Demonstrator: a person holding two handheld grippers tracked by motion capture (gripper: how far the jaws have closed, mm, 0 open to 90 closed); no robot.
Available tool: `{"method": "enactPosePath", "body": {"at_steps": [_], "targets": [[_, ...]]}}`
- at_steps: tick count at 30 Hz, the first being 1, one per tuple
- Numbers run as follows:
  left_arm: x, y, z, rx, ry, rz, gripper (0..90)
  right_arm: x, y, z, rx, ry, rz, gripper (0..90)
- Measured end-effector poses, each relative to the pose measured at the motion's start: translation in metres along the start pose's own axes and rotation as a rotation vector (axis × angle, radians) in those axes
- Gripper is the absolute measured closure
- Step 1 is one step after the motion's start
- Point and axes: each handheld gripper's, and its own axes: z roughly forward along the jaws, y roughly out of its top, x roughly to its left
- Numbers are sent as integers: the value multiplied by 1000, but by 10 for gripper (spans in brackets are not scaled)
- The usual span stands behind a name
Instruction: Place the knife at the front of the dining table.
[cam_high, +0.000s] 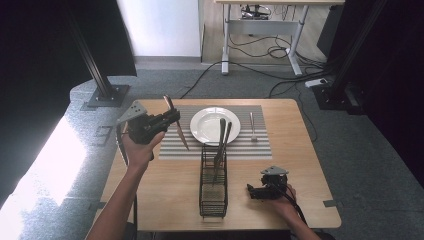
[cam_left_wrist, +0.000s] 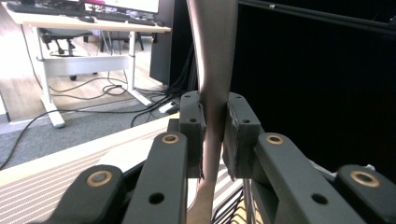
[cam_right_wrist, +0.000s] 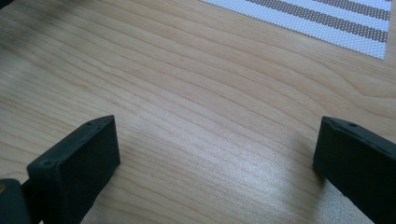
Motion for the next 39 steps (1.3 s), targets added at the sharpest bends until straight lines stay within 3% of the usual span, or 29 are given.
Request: {"method": "enactPosePath", "body": {"at_steps": [3, 13, 30, 39], "targets": [[1, -4, 0, 15, 3, -1, 791, 0, 0, 0, 1, 0, 1, 4], [17, -31, 11, 109, 72, -3, 791, 0, 0, 0, 0, 0, -1, 4], [42, -61, 12, 189, 145, -45, 790, 0, 0, 0, -1, 0, 2, 4], [47, -66, 20, 227, 162, -44, 791, 0, 0, 0, 0, 0, 3, 4]]}}
